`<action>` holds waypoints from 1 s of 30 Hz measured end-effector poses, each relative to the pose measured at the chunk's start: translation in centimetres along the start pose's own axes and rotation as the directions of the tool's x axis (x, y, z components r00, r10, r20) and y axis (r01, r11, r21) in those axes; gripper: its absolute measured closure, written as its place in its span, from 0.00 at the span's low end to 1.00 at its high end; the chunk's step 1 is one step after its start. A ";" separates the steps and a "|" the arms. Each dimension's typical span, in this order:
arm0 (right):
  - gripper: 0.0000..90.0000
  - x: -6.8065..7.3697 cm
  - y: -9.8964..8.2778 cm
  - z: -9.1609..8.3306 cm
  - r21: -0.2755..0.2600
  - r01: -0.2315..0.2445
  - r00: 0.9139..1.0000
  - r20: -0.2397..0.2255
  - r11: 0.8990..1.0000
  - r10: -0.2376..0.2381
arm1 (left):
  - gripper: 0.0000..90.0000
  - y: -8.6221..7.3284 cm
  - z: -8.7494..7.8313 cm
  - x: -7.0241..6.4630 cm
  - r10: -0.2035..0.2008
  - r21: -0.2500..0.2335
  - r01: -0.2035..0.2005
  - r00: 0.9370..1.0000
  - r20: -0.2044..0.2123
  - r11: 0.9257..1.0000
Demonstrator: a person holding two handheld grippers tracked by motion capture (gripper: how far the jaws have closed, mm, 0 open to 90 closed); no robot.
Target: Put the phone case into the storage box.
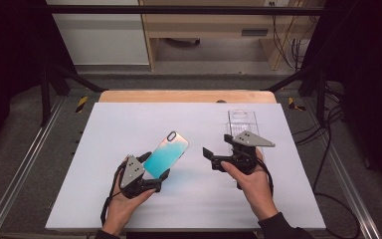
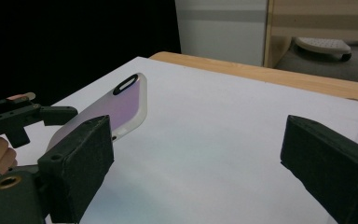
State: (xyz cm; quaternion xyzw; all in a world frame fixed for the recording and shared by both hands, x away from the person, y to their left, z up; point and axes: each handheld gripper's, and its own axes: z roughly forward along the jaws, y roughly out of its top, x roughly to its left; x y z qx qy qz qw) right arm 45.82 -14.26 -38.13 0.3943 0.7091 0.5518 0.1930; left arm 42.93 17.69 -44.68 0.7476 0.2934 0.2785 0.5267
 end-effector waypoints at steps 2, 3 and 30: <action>0.11 0.3 -0.1 0.5 0.010 -0.007 1.000 -0.013 1.000 0.007 | 0.18 0.0 -0.1 0.0 0.001 -0.005 -0.001 1.000 0.000 1.000; 0.11 0.3 -0.2 0.7 0.012 -0.013 1.000 -0.019 1.000 0.013 | 0.18 0.1 -0.1 -0.1 0.003 -0.007 -0.003 1.000 -0.001 1.000; 0.24 2.7 -1.1 4.1 0.048 -0.117 0.985 -0.121 0.992 0.122 | 0.18 0.9 -0.5 -1.1 0.026 -0.060 -0.026 1.000 0.007 0.998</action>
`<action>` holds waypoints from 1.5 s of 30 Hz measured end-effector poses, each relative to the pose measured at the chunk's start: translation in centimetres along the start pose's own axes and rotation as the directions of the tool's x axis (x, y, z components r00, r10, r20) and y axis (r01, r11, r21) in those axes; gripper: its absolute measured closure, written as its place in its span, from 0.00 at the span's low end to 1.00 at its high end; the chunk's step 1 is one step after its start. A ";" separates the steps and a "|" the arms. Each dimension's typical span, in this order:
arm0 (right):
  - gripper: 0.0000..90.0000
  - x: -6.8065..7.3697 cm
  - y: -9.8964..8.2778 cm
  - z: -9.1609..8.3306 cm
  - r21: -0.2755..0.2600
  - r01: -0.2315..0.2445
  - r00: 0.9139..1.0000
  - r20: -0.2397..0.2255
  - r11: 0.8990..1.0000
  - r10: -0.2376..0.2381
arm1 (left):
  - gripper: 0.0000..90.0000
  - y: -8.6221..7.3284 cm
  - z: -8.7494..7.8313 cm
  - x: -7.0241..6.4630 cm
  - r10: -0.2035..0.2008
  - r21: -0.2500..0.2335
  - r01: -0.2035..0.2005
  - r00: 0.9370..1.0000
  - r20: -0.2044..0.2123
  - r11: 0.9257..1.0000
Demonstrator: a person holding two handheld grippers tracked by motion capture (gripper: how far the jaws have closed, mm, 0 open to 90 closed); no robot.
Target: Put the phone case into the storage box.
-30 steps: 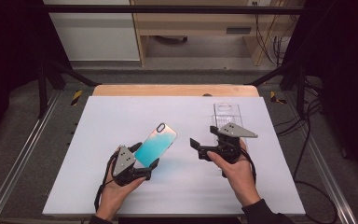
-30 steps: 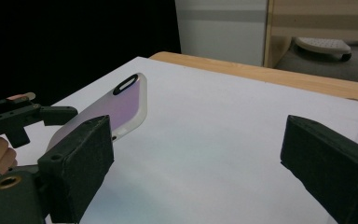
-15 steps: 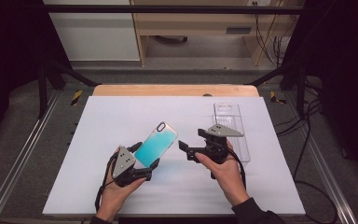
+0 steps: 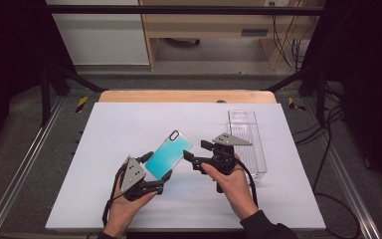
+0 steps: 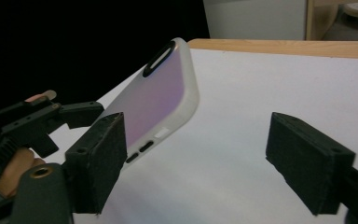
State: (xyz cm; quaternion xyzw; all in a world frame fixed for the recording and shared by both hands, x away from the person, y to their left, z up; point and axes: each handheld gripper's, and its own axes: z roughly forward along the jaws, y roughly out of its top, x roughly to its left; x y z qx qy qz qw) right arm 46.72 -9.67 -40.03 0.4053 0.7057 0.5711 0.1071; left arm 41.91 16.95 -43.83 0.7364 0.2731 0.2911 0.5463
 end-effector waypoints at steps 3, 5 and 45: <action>0.30 0.3 0.0 0.3 0.000 -0.016 0.999 -0.028 1.000 0.016 | 0.18 0.0 0.0 -0.1 0.007 -0.001 -0.007 1.000 0.001 1.000; 0.33 0.4 0.0 0.5 0.001 -0.018 0.999 -0.040 1.000 0.018 | 0.18 0.0 0.1 -0.2 0.008 -0.004 -0.008 1.000 0.004 1.000; 0.90 1.5 0.9 0.1 -0.040 -0.078 0.984 -0.161 0.996 0.071 | 0.16 -1.7 1.8 -0.6 -0.026 0.020 0.025 0.999 0.035 0.999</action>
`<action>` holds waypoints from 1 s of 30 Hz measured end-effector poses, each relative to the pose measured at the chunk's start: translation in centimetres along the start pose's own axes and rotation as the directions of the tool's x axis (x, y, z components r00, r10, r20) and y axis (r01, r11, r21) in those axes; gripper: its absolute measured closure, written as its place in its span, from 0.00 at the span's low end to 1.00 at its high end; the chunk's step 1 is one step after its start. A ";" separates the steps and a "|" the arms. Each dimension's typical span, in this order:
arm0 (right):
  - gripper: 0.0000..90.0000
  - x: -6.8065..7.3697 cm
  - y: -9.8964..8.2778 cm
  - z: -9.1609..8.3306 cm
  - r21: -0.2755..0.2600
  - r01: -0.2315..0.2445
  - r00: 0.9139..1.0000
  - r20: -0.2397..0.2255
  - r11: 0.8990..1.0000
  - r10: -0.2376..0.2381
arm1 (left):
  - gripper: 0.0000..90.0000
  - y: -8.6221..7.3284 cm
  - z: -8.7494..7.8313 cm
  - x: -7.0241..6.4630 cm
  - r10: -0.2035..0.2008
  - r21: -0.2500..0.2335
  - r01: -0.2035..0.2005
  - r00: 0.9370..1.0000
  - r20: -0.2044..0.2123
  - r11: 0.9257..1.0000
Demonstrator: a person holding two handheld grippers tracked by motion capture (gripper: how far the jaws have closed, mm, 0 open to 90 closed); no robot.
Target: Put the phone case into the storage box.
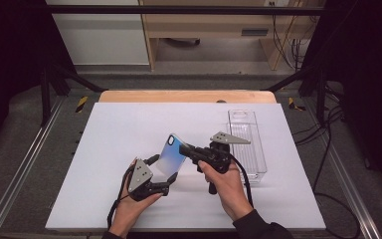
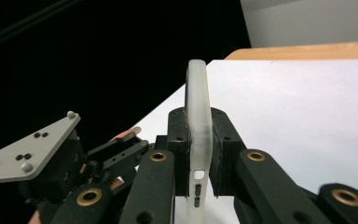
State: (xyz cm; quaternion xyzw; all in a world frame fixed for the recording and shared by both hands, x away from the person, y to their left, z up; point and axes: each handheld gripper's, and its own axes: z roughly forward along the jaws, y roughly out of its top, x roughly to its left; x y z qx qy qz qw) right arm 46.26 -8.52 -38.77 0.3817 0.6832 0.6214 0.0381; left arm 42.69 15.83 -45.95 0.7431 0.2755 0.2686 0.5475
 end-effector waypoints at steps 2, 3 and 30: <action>0.90 0.0 0.2 0.0 0.002 0.013 1.000 0.006 1.000 -0.013 | 0.13 -0.1 -0.1 0.0 0.000 -0.002 0.000 1.000 0.000 1.000; 0.90 -0.1 0.3 0.0 0.003 0.015 1.000 0.007 1.000 -0.015 | 0.12 -0.1 -0.1 0.0 -0.005 -0.005 0.005 1.000 0.001 1.000; 0.90 -1.8 4.0 -2.5 0.062 0.192 0.976 0.093 0.979 -0.197 | 0.02 -0.7 -5.2 1.6 -0.097 -0.080 0.091 0.992 -0.082 0.993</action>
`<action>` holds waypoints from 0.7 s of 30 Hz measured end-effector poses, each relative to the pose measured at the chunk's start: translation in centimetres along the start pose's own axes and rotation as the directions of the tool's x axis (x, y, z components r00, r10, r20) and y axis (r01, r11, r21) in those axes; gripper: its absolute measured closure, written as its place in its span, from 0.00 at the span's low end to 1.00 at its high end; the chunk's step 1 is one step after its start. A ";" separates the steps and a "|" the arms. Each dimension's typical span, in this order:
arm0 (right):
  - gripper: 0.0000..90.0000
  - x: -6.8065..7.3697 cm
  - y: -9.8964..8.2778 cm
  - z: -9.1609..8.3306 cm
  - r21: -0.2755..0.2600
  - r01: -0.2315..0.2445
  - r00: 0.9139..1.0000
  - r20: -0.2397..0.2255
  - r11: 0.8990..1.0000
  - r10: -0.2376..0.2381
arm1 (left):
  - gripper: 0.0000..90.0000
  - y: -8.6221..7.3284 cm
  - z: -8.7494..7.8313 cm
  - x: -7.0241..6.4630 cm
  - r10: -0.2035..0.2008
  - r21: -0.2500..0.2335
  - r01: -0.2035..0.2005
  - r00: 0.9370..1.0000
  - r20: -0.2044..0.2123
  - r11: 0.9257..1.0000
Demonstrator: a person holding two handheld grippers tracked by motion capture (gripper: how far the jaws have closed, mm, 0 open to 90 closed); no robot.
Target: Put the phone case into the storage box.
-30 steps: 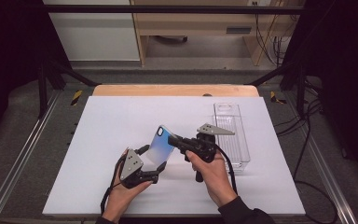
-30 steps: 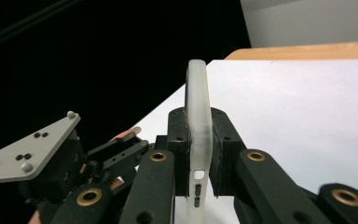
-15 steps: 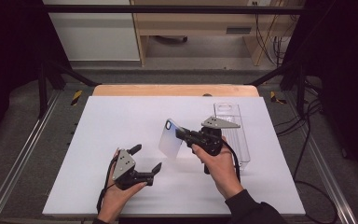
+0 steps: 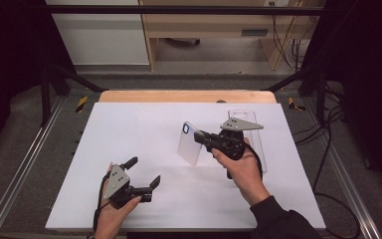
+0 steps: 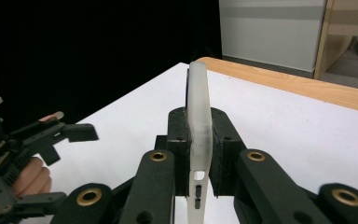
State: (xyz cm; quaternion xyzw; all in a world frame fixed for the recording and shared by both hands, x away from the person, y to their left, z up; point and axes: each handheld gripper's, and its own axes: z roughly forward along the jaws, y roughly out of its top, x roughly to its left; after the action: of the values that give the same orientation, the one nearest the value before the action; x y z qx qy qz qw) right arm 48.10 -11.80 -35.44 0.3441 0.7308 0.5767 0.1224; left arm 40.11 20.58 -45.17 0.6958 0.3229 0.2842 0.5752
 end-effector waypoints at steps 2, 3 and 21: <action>0.90 -0.1 0.2 -0.2 0.005 0.009 1.000 0.002 1.000 -0.009 | 0.02 -0.2 -0.9 0.1 -0.003 -0.003 0.003 1.000 -0.013 1.000; 0.90 -0.2 0.3 -0.3 0.009 0.015 1.000 0.005 1.000 -0.015 | 0.02 -0.2 -1.3 0.2 -0.002 -0.012 0.001 1.000 -0.019 1.000; 0.90 -2.8 3.4 -3.0 -0.009 0.053 0.997 0.049 0.999 -0.052 | 0.01 -0.9 -2.0 2.4 -0.056 -0.011 0.056 0.995 -0.077 0.998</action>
State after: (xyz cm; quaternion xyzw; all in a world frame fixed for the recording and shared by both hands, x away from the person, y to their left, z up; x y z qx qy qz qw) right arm 49.71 -15.55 -32.00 0.3382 0.7334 0.5684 0.1569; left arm 40.03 23.81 -45.66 0.6722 0.3631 0.2963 0.5732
